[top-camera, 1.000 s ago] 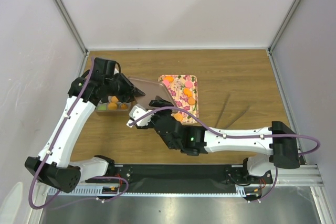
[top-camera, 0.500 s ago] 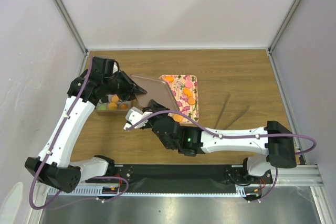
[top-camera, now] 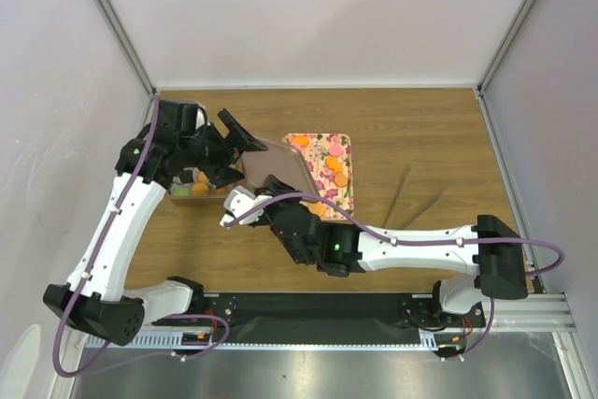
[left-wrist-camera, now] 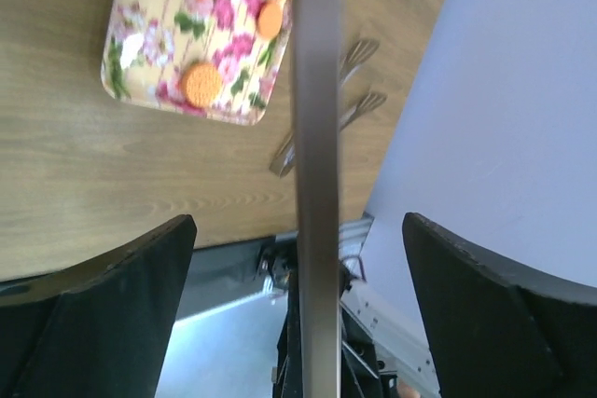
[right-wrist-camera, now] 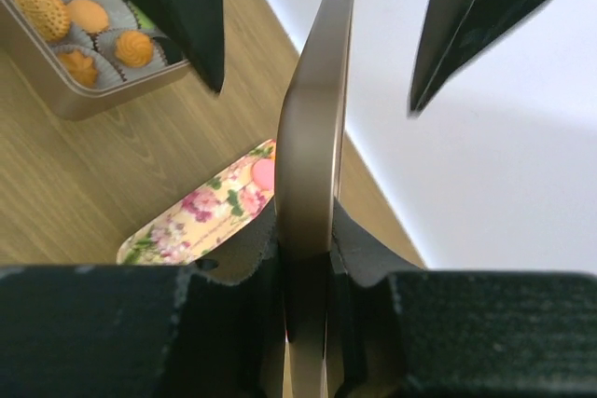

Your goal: Pack the cookies

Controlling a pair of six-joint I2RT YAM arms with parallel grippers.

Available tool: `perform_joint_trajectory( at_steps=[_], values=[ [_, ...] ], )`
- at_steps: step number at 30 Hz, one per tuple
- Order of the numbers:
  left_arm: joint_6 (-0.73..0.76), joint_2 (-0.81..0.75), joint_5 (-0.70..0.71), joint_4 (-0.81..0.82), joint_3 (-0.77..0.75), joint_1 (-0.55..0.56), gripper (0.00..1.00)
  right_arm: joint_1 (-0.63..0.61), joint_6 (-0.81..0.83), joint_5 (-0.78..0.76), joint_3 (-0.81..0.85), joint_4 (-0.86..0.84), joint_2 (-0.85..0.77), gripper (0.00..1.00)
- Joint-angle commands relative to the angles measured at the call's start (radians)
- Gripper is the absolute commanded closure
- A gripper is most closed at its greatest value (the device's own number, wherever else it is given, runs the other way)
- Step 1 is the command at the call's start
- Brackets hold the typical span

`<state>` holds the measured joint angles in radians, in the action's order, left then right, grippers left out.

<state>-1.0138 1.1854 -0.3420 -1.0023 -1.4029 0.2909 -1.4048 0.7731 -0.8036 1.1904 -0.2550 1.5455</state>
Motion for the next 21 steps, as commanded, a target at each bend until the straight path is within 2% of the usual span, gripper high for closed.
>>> perform_joint_trajectory(
  at_steps=[1, 4, 8, 10, 13, 14, 16, 17, 18, 20, 21],
  values=[
    [0.044, -0.050, 0.050, 0.073, -0.064, -0.042, 0.00, -0.003, -0.093, -0.002, 0.060, 0.038, -0.061, 1.00],
    [0.084, -0.053, 0.060, 0.109, -0.088, -0.093, 0.00, 0.010, -0.197, 0.021, 0.080, 0.144, -0.082, 1.00],
    [0.150, -0.049, 0.115, 0.126, -0.133, -0.153, 0.00, 0.076, -0.383, 0.162, 0.130, 0.346, -0.111, 1.00],
    [0.202, -0.061, 0.147, 0.134, -0.140, -0.189, 0.00, 0.121, -0.451, 0.228, 0.165, 0.388, -0.114, 1.00],
    [0.266, -0.110, 0.283, 0.169, -0.110, -0.232, 0.00, 0.258, -0.630, 0.449, 0.251, 0.473, -0.104, 1.00],
    [0.276, -0.130, 0.392, 0.204, -0.090, -0.243, 0.00, 0.353, -0.747, 0.589, 0.276, 0.483, -0.088, 1.00],
    [0.302, -0.174, 0.452, 0.261, -0.013, -0.277, 0.00, 0.452, -0.866, 0.763, 0.342, 0.479, -0.056, 1.00],
    [0.308, -0.181, 0.477, 0.302, 0.008, -0.288, 0.00, 0.502, -0.938, 0.908, 0.359, 0.446, -0.012, 1.00],
    [0.311, -0.184, 0.529, 0.315, 0.025, -0.288, 0.00, 0.577, -1.054, 0.973, 0.376, 0.425, 0.014, 1.00],
    [0.336, -0.162, 0.561, 0.338, 0.061, -0.321, 0.00, 0.644, -1.173, 1.148, 0.409, 0.326, 0.072, 1.00],
    [0.352, -0.149, 0.599, 0.340, 0.074, -0.326, 0.00, 0.691, -1.293, 1.190, 0.414, 0.286, 0.129, 1.00]
  ],
)
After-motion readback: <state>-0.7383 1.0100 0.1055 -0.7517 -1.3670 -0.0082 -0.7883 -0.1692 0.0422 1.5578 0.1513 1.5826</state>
